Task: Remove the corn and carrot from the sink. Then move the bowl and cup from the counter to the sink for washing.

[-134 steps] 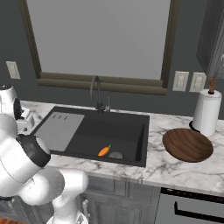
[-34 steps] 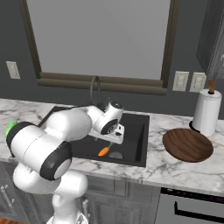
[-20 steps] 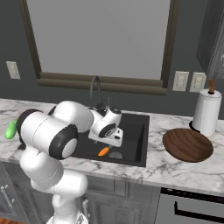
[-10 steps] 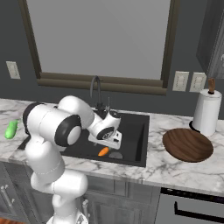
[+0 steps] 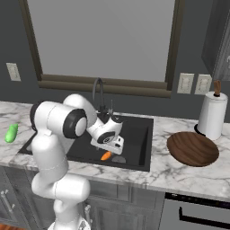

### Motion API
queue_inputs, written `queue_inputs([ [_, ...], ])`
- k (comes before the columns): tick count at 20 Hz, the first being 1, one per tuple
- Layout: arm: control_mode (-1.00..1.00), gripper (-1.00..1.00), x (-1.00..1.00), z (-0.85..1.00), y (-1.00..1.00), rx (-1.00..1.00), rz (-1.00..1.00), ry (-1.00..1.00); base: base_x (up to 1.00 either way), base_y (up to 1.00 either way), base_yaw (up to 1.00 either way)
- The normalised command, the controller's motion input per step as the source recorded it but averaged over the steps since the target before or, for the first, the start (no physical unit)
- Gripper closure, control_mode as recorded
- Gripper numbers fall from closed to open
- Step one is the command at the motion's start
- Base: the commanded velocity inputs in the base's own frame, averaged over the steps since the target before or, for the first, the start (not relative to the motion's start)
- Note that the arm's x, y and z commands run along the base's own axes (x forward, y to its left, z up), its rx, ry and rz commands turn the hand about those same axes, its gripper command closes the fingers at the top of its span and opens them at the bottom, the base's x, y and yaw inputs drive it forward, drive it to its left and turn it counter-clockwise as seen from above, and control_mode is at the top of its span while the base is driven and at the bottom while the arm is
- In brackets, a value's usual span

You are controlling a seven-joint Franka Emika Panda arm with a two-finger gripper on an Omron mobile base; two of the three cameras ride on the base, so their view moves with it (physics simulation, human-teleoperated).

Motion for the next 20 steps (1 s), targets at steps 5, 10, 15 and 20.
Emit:
queue_inputs([
  [5, -1.00, -1.00, 0.24, -0.26, 0.04, 0.00, -0.05, 0.03, 0.00, 0.00, 0.00],
  [10, -1.00, -1.00, 0.25, -0.28, 0.00, 0.00, -0.05, 0.01, 0.00, 0.00, 0.00],
  [15, -1.00, -1.00, 0.26, -0.28, 0.00, 0.00, -0.06, 0.00, 0.00, 0.00, 0.00],
  [20, -1.00, -1.00, 0.22, -0.27, 0.00, 0.00, -0.04, 0.00, 0.00, 0.00, 0.00],
])
